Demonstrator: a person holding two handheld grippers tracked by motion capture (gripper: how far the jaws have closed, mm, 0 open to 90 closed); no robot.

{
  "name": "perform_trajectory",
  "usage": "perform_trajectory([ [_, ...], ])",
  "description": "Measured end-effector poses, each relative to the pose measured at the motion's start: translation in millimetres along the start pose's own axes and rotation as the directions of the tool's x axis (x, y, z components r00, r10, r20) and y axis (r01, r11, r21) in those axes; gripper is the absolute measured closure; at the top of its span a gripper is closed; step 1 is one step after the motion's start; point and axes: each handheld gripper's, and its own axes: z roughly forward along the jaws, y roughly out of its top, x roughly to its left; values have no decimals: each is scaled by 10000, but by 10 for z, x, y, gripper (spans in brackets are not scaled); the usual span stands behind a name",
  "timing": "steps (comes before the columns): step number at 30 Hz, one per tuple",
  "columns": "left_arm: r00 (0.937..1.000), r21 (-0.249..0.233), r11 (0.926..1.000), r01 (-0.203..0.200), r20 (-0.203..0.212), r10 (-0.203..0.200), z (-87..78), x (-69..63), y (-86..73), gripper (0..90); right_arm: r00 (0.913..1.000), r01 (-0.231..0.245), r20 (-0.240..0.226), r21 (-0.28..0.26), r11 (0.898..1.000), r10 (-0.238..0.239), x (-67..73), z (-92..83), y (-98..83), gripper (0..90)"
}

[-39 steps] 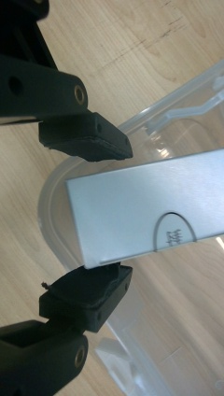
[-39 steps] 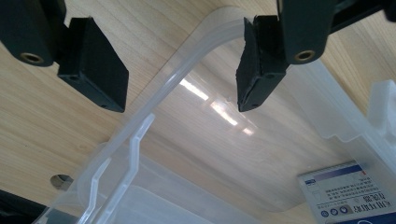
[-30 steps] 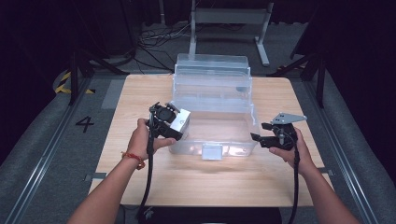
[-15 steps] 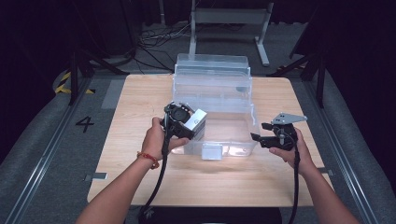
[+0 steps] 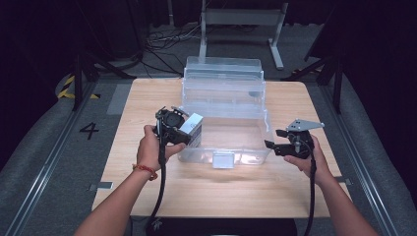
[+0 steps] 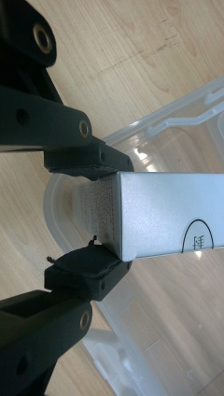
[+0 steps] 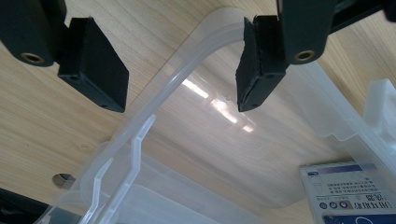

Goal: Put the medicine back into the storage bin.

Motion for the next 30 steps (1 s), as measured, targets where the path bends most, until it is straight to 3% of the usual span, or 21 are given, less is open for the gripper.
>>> perform_trajectory([
  [7,9986,165,9994,-315,433,308,36,-98,10,542,10000,-26,-29,-10,10000,26,-2,1,-1,353],
  [10,9977,190,9981,-595,349,588,50,-152,36,536,10000,-15,-39,-26,10000,14,-3,0,-3,353],
  [13,9981,144,9986,-516,345,511,75,-156,99,383,10000,-22,-44,-24,10000,22,-4,-1,-4,354],
  [15,9970,101,9977,-666,398,661,92,-167,142,363,10000,23,-4,-38,10000,-23,-1,-3,-3,354],
  [19,9959,183,9962,-848,328,842,145,-200,193,380,10000,13,-14,-38,10000,-13,-2,-5,-4,354],
  [21,9954,34,9957,-922,270,920,170,-219,209,488,10000,8,-23,-46,10000,-8,0,-8,-3,354],
  [23,9952,34,9952,-976,63,976,177,-242,224,539,10000,15,-30,-54,10000,-16,-3,-8,-4,354],
  [30,9978,-30,9986,-525,-401,523,146,-189,190,551,10000,-8,-12,-75,10000,8,0,-11,-8,356],
])
